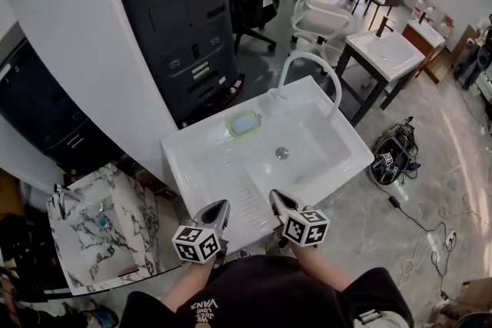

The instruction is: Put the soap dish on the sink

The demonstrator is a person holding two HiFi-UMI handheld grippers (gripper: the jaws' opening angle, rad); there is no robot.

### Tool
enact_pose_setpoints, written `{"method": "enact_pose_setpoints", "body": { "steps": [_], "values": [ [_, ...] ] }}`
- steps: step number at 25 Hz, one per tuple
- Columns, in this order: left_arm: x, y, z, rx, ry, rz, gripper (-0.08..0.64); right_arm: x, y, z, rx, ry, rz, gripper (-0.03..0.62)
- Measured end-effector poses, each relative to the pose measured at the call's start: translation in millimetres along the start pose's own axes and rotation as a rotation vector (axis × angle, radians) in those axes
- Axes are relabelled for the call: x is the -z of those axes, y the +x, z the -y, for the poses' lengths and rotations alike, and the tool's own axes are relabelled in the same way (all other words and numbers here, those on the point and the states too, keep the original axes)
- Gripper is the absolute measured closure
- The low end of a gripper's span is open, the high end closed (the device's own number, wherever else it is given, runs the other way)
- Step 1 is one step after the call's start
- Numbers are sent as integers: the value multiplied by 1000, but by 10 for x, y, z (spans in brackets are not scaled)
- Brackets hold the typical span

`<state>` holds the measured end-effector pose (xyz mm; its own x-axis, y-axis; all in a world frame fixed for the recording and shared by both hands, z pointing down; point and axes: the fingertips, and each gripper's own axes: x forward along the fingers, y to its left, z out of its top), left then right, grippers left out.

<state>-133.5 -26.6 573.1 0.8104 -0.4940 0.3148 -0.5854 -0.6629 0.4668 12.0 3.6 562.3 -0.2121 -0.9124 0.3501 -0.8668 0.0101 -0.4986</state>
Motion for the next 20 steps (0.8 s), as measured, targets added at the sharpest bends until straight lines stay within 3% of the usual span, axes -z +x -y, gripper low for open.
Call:
{"method": "enact_pose_setpoints", "body": {
  "steps": [20],
  "values": [
    [8, 60, -32, 5, -24, 2, 508, -16, 83, 2, 0, -13, -8, 591]
  ]
}}
